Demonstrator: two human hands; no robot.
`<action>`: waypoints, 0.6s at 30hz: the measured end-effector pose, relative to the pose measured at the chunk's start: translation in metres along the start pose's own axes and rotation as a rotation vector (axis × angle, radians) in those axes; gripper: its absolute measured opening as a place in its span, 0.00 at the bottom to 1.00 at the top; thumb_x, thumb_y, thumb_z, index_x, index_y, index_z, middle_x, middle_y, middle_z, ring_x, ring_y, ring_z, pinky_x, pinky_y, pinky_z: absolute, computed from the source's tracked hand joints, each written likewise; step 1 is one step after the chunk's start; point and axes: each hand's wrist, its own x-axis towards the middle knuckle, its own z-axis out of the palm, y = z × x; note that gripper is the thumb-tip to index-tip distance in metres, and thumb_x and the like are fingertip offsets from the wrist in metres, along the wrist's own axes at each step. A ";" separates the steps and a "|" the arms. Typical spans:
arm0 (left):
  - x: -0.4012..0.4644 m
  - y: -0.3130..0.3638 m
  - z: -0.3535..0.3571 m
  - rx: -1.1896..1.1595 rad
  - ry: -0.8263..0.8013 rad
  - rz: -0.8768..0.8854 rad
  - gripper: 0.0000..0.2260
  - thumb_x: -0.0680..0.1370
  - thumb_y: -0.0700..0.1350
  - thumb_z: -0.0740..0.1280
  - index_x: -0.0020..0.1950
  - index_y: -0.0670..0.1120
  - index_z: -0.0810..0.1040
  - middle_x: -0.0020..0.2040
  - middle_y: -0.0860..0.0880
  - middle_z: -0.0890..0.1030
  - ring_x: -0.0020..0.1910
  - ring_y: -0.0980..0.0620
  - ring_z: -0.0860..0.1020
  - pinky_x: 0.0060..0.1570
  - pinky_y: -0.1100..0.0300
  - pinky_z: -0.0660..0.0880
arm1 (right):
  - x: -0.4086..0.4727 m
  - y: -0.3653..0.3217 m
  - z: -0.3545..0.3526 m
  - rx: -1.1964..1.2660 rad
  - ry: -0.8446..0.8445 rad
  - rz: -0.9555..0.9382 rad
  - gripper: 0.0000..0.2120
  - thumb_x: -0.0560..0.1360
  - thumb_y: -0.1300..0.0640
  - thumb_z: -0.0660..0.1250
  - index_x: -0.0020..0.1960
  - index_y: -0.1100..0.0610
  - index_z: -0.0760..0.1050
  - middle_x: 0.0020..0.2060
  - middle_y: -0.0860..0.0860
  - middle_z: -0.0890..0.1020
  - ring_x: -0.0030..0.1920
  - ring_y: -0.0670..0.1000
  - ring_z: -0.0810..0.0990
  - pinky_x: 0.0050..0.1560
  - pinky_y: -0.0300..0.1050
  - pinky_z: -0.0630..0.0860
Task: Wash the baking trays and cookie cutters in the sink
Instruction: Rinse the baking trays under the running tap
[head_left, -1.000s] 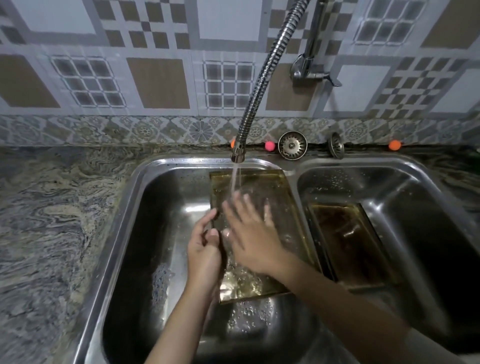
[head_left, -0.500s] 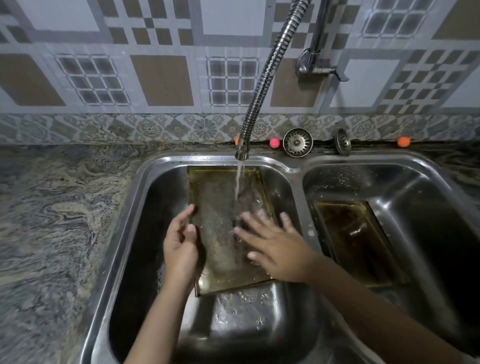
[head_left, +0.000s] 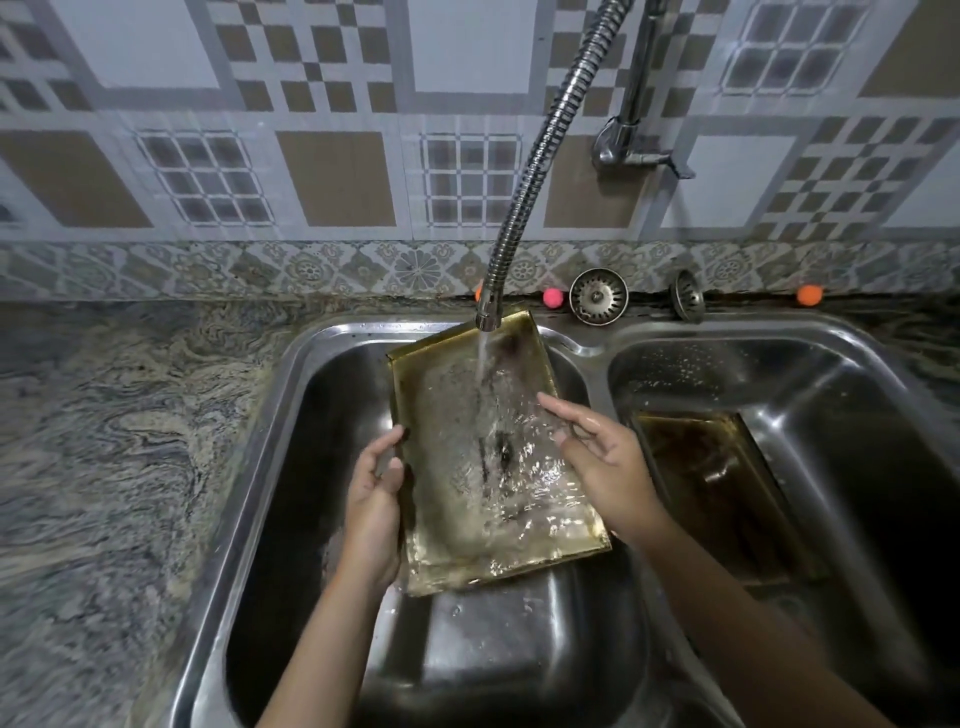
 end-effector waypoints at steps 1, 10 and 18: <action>-0.001 0.001 0.005 0.043 -0.016 -0.016 0.12 0.81 0.40 0.59 0.56 0.53 0.78 0.66 0.47 0.74 0.62 0.50 0.74 0.65 0.50 0.71 | 0.000 -0.002 0.002 0.042 0.029 -0.022 0.22 0.76 0.72 0.63 0.60 0.48 0.78 0.57 0.39 0.81 0.59 0.61 0.78 0.62 0.51 0.75; -0.023 0.032 0.032 0.077 -0.365 0.092 0.20 0.75 0.56 0.62 0.67 0.62 0.69 0.70 0.55 0.70 0.70 0.53 0.69 0.67 0.50 0.67 | -0.014 -0.002 0.028 -0.075 -0.121 -0.133 0.36 0.72 0.70 0.69 0.73 0.47 0.61 0.70 0.42 0.69 0.71 0.43 0.67 0.72 0.43 0.64; -0.019 0.028 0.039 -0.171 -0.207 0.081 0.15 0.79 0.43 0.61 0.65 0.51 0.74 0.64 0.41 0.77 0.63 0.48 0.76 0.62 0.57 0.73 | -0.032 0.005 0.050 -0.154 -0.303 -0.172 0.34 0.75 0.59 0.69 0.76 0.51 0.57 0.69 0.49 0.73 0.71 0.41 0.67 0.69 0.32 0.60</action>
